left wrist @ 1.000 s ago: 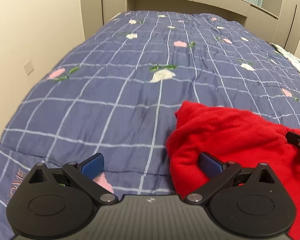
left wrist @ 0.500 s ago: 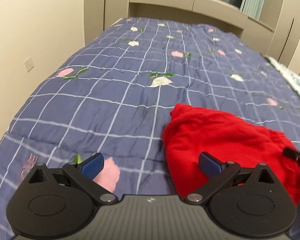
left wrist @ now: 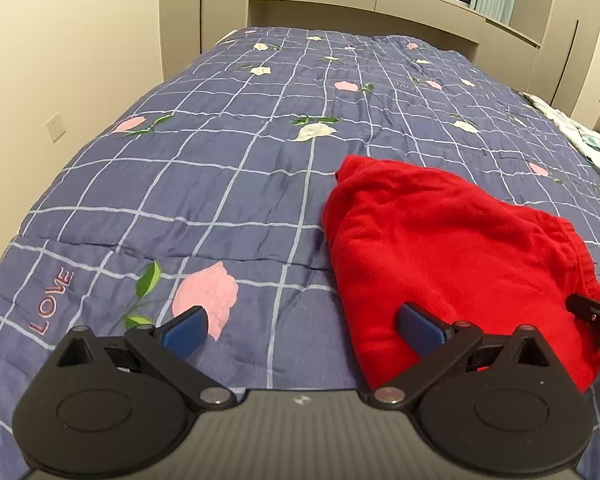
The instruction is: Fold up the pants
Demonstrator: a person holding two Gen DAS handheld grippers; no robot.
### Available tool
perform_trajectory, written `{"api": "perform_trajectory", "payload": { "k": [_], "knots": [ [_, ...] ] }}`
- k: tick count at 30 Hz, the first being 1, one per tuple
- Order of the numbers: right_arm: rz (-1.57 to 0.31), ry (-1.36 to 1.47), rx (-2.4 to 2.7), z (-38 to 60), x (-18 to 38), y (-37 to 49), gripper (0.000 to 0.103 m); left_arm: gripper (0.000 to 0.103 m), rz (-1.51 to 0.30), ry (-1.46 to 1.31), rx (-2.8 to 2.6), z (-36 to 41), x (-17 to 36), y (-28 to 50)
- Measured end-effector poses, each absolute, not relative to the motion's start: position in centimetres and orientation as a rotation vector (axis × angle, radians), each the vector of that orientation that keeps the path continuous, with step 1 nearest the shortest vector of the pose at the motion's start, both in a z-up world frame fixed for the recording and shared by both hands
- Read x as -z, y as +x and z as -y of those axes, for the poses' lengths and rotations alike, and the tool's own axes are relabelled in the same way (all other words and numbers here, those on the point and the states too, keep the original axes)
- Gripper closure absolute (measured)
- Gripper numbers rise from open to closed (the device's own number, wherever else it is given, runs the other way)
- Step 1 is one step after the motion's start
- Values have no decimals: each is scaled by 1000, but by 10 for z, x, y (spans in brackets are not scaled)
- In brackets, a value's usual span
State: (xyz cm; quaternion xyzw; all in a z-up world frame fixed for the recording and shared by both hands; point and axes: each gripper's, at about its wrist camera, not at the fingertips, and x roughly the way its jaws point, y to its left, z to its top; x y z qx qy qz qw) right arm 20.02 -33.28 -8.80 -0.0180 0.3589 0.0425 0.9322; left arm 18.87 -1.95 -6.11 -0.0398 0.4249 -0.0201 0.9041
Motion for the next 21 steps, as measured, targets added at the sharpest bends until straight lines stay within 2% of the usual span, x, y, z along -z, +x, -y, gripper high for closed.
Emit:
{"api": "perform_trajectory", "payload": {
  "k": [13,21],
  "knots": [
    [-770,-44,-71,325,66,185,1,1,-884,-49,-1,27,40,170],
    [-795,27,-70,334,85,176,1,0,-892,-64,-8,24,54,163]
  ]
}}
